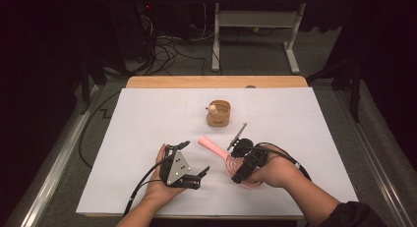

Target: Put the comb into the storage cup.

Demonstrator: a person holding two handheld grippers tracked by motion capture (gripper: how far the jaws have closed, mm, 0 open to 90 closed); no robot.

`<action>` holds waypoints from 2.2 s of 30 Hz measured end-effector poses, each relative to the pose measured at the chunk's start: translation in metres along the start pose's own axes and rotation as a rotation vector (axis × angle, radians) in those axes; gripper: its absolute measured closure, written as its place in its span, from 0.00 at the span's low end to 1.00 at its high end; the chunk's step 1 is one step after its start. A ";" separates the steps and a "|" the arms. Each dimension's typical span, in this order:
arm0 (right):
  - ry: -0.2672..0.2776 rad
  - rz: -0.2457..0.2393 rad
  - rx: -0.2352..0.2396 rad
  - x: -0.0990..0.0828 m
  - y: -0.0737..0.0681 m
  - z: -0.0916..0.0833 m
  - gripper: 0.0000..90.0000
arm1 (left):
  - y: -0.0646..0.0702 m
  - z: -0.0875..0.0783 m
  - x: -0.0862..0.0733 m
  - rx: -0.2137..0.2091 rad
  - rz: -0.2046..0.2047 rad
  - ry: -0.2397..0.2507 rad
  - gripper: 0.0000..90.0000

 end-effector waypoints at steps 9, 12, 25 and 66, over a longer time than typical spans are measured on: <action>-0.010 -0.028 0.001 0.004 -0.005 0.005 0.23 | 0.006 0.002 -0.001 0.015 0.075 -0.024 0.06; -0.011 -0.036 0.002 0.007 -0.007 0.006 0.23 | 0.007 0.002 -0.001 0.022 0.093 -0.030 0.06; -0.014 -0.066 0.004 0.015 -0.012 0.013 0.23 | 0.009 0.003 -0.002 0.021 0.117 -0.045 0.06; -0.044 -0.139 0.009 0.032 -0.025 0.018 0.23 | 0.023 0.010 -0.002 0.099 0.342 -0.183 0.16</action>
Point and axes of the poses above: each handheld gripper's, and its own axes: z roughly forward along the jaws, x roughly out of its top, y roughly to its right, the point moved 1 cm from there along z, roughly forward along the jaws, and after that the axes turned 5 degrees about -x, right-handed, at the moved point
